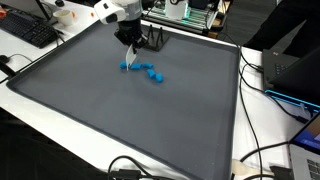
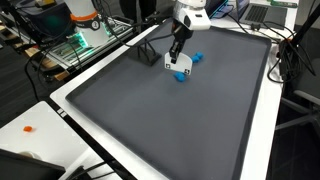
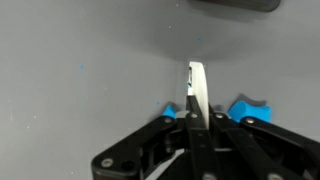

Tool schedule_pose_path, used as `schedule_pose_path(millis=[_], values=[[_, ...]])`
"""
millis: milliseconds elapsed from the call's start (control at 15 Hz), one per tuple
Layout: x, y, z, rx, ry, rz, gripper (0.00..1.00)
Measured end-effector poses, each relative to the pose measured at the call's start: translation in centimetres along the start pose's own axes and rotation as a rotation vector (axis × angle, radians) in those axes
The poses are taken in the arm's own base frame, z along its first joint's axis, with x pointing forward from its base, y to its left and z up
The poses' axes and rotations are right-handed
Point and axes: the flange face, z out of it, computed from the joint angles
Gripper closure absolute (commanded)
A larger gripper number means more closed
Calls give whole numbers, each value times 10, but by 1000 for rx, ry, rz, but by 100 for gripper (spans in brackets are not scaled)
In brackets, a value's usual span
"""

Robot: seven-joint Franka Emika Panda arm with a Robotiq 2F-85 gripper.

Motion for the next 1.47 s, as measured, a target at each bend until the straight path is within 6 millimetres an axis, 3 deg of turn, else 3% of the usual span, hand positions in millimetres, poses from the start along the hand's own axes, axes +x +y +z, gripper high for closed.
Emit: schedule_pose_path(millis=[333, 867, 1133, 1467], values=[[-10, 4, -37, 42, 56, 128, 99], [-48, -3, -84, 150, 83, 545, 99], [-72, -13, -91, 209, 66, 749, 99], [-101, -28, -84, 269, 35, 948, 99]])
